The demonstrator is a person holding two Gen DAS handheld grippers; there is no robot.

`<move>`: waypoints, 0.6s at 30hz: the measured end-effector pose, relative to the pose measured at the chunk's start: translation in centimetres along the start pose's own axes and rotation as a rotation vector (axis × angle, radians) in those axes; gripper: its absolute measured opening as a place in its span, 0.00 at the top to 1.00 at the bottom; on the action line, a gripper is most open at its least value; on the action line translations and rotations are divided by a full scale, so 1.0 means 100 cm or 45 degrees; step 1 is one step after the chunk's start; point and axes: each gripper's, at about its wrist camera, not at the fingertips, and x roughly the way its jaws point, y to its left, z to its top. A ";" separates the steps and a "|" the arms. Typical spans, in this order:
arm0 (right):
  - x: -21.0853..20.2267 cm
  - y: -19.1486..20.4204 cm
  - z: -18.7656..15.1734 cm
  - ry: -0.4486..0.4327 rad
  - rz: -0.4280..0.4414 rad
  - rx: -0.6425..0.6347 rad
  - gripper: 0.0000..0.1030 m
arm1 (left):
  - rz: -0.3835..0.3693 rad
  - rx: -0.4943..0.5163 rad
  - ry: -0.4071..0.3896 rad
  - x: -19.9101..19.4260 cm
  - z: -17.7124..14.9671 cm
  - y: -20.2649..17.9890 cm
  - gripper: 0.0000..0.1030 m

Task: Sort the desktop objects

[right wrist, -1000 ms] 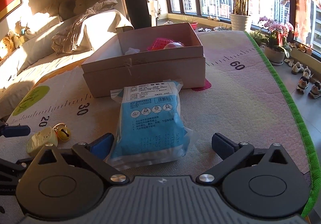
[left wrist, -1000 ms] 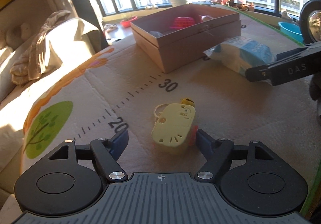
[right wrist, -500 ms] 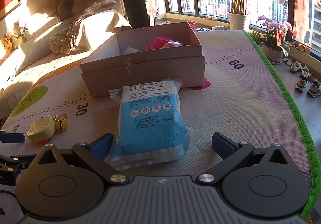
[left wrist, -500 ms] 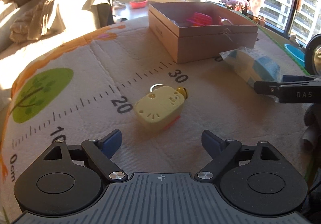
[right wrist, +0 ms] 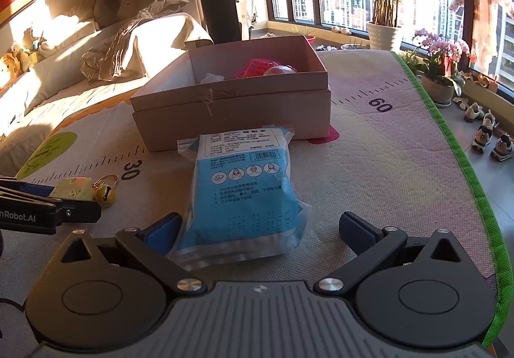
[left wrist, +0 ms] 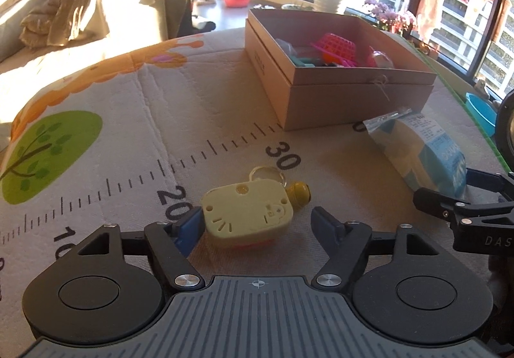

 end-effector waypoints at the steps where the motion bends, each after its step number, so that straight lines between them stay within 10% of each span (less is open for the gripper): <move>1: 0.000 0.000 0.000 -0.001 0.001 0.001 0.00 | 0.005 -0.003 0.002 0.000 -0.001 0.002 0.38; 11: -0.033 0.018 0.020 -0.123 0.138 -0.202 0.00 | -0.200 0.190 -0.025 -0.032 -0.033 -0.002 0.39; 18: 0.003 0.018 0.042 -0.024 0.051 -0.159 0.03 | -0.035 0.253 -0.052 -0.043 -0.045 -0.012 0.19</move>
